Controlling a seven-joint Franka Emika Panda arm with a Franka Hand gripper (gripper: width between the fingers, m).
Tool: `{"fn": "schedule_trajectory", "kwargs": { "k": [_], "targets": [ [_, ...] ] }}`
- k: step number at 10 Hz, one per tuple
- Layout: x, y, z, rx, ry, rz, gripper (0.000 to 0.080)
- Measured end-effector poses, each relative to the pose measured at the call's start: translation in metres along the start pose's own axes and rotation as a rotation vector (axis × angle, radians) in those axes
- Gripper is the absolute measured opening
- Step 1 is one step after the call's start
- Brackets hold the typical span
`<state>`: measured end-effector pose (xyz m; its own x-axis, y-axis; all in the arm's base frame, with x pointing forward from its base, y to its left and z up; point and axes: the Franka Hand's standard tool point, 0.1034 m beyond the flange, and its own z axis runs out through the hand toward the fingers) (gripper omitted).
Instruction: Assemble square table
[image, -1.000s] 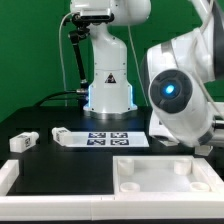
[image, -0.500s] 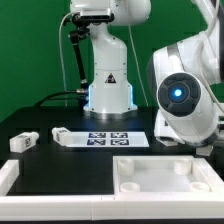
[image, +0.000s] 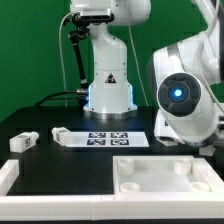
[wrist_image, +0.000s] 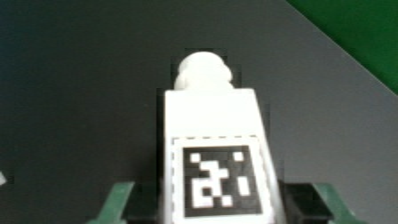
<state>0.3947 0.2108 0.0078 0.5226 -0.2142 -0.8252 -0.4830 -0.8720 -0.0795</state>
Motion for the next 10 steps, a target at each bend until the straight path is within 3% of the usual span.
{"fn": "schedule_trajectory", "kwargs": {
  "k": [2,3,4,7,8,10],
  "targets": [
    [-0.002,0.001,-0.005,-0.005,-0.002,-0.009,0.0288],
    [-0.011,0.006,-0.029,-0.016,-0.002,-0.054,0.0290],
    [-0.020,0.012,-0.058,-0.003,0.017,-0.090,0.0290],
    [-0.051,0.023,-0.124,0.017,0.033,-0.105,0.0290],
    [-0.039,0.017,-0.123,0.033,0.099,-0.105,0.0290],
    [-0.039,0.013,-0.126,0.048,0.247,-0.112,0.0290]
  ]
}}
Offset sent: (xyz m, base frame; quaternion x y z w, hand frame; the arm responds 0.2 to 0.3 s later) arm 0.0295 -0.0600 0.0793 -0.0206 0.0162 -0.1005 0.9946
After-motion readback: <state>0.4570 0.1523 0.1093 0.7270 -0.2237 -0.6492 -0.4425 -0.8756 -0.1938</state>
